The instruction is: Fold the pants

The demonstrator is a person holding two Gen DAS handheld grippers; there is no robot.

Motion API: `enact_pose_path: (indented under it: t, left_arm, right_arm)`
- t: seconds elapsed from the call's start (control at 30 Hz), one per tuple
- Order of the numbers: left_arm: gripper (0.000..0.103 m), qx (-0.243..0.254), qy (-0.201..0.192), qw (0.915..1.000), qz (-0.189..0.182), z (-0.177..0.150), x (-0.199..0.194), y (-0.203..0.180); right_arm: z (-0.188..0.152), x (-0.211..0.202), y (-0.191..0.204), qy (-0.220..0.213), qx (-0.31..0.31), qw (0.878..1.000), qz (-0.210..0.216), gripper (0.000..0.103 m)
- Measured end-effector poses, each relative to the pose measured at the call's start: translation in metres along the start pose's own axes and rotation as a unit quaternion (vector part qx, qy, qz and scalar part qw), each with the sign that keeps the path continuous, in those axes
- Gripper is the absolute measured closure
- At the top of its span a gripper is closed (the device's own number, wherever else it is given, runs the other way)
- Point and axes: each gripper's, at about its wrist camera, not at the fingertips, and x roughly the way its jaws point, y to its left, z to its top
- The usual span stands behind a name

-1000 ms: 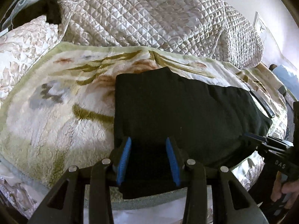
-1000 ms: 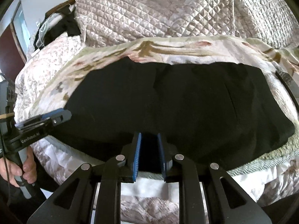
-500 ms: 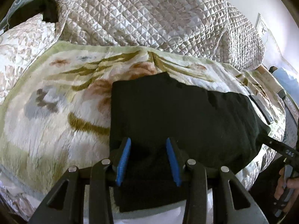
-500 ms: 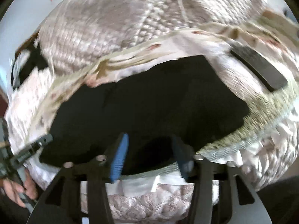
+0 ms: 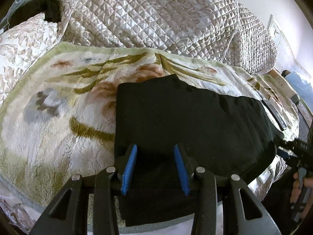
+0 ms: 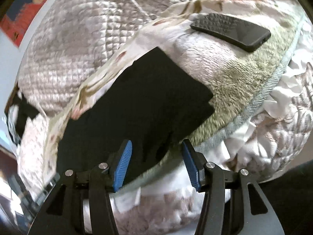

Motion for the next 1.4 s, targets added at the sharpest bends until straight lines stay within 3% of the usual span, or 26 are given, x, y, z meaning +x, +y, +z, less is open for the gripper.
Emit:
enact_pose_path:
  t: [0.17,0.27,0.47,0.57,0.77,0.97,1.07,1.13,1.2,1.3,1.4]
  left_arm:
    - [0.061,-0.001,0.0,1.0,0.0,-0.001,0.0,0.0]
    - [0.061,-0.001,-0.001,1.0,-0.001,-0.001,0.0,0.0]
    - [0.06,-0.004,-0.001,1.0,-0.002,0.0,0.0,0.001]
    - [0.06,-0.011,-0.002,0.9999,0.0,0.001,-0.003,0.004]
    - [0.06,-0.049,-0.018,0.9983,0.026,0.01,-0.016,0.029]
    - [0.06,-0.08,-0.046,0.9949,0.041,0.019,-0.038,0.056]
    - [0.06,-0.094,-0.054,0.9921,0.062,0.019,-0.049,0.069]
    - [0.06,-0.102,-0.057,0.9907,0.07,0.016,-0.053,0.077]
    - [0.06,-0.107,-0.057,0.99,0.074,0.011,-0.054,0.083]
    - [0.06,-0.111,-0.048,0.9899,0.074,0.005,-0.05,0.09]
    - [0.06,-0.117,-0.046,0.9893,0.074,0.0,-0.049,0.095]
  right_arm:
    - [0.009,0.002,-0.002,-0.016,0.031,0.999,-0.002,0.048]
    - [0.011,-0.007,0.008,-0.046,0.005,0.999,-0.011,0.066]
    - [0.029,0.019,0.002,-0.026,0.01,0.999,-0.027,0.068]
    - [0.03,0.007,0.019,-0.049,-0.028,0.998,-0.039,0.078]
    - [0.039,-0.017,0.077,-0.078,-0.113,0.991,0.0,0.081]
    - [0.016,-0.017,0.17,-0.07,-0.237,0.967,0.065,0.081]
    - [-0.015,0.001,0.215,-0.038,-0.307,0.945,0.109,0.081]
    - [-0.038,0.015,0.231,-0.013,-0.341,0.931,0.13,0.081]
    - [-0.07,0.042,0.242,0.041,-0.374,0.914,0.15,0.081]
    - [-0.105,0.076,0.242,0.095,-0.409,0.897,0.136,0.081]
    - [-0.106,0.078,0.24,0.089,-0.41,0.897,0.139,0.081]
